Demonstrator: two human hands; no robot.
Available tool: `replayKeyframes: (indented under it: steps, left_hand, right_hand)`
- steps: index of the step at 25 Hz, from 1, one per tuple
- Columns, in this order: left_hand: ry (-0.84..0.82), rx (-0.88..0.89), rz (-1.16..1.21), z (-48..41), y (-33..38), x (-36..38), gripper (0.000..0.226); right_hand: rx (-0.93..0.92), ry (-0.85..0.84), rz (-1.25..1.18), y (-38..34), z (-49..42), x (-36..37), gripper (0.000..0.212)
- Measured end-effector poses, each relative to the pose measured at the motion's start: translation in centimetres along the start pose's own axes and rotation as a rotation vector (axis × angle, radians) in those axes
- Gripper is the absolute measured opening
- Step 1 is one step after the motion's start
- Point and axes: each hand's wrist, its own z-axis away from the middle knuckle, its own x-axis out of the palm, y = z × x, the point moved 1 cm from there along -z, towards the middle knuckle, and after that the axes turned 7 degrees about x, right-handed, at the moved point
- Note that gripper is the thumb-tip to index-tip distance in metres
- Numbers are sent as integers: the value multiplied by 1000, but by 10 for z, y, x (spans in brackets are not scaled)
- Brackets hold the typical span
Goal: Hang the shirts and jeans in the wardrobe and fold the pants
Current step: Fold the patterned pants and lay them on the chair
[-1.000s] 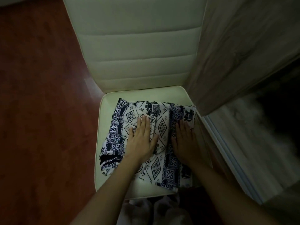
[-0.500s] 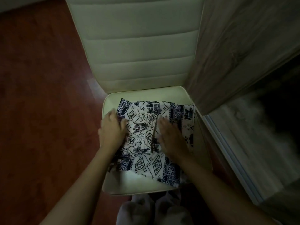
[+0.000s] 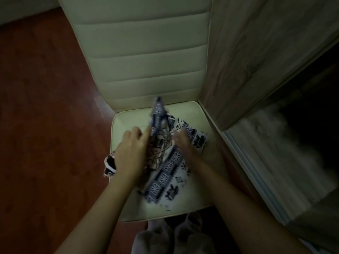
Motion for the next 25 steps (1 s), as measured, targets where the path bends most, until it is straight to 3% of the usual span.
replayKeyframes:
  steps: [2, 3, 4, 7, 8, 10, 11, 14, 17, 19, 21, 23, 25]
  left_hand:
    - [83, 232, -94, 8, 24, 2, 42]
    - [104, 324, -99, 18, 35, 11, 43]
    - [108, 403, -97, 32, 45, 23, 43]
    - [-12, 471, -104, 84, 61, 65, 59]
    - [-86, 457, -99, 99, 62, 76, 65]
    - [-203, 462, -56, 119, 62, 86, 63]
    - [-235, 469, 9, 123, 63, 83, 59]
    - [-89, 318, 308, 114, 61, 58, 42]
    - [115, -64, 366, 88, 44, 39, 38]
    - [9, -236, 292, 78, 35, 43, 47]
    - [-220, -201, 217, 78, 37, 55, 57]
    - [-375, -167, 184, 87, 36, 71, 61]
    - [-416, -245, 183, 91, 28, 80, 62]
  right_hand:
    - [29, 8, -402, -17, -2, -20, 85]
    - [39, 37, -410, -21, -3, -29, 91]
    - [39, 57, -323, -19, -6, -38, 91]
    - [-76, 287, -62, 2, -8, -61, 39]
    - [-111, 342, 12, 14, -8, -70, 32]
    - [-93, 385, 184, 35, -8, -84, 31]
    - [-62, 394, 251, 48, -7, -88, 41]
    - [-108, 500, 343, 66, -7, -91, 53]
    - [-301, 622, 486, 42, -7, -81, 35]
    - [-323, 563, 667, 24, -13, -69, 28]
    - [-307, 493, 846, 17, -21, -63, 29]
    - [-321, 560, 864, 12, -29, -69, 27]
    - [-276, 688, 773, 10, -38, -85, 30]
